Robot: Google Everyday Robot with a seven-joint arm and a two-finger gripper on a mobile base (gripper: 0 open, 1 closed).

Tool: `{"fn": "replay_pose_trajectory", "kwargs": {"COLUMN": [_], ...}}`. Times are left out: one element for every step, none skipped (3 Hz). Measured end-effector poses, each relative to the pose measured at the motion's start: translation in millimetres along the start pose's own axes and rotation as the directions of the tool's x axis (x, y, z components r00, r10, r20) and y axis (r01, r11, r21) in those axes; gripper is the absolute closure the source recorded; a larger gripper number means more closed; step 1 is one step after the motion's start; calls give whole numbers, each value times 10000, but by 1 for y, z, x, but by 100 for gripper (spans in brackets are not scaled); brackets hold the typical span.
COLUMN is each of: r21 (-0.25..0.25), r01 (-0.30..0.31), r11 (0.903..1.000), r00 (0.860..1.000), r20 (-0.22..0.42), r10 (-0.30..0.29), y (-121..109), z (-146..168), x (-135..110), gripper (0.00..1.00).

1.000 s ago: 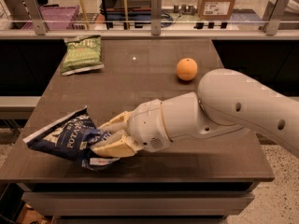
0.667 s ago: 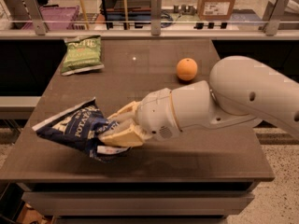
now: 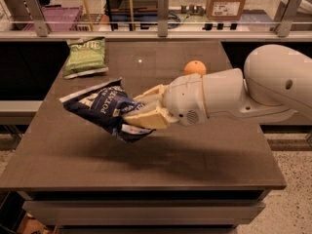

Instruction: Move blue chip bag near orange

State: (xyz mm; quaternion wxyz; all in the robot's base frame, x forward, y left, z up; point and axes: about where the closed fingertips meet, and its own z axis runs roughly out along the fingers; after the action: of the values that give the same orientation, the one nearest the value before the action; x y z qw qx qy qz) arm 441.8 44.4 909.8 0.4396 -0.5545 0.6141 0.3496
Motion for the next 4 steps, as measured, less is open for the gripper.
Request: {"fn": "replay_pose_trajectory", "kwargs": {"r21": [882,1842,2756,3528], "r01": [-15,-15,-82,-105], "r11": [9961,9829,9612,9356], "r00": [9998,10000,9996,9987], "r20": [194,94,-247,-435], "r10": [-2,-2,156,277], "y": [-32,-65,-95,-126], "z": [-17,-34,-47,-51], "x": [-6,-22,-38,-47], "gripper": [100,100,100,100]}}
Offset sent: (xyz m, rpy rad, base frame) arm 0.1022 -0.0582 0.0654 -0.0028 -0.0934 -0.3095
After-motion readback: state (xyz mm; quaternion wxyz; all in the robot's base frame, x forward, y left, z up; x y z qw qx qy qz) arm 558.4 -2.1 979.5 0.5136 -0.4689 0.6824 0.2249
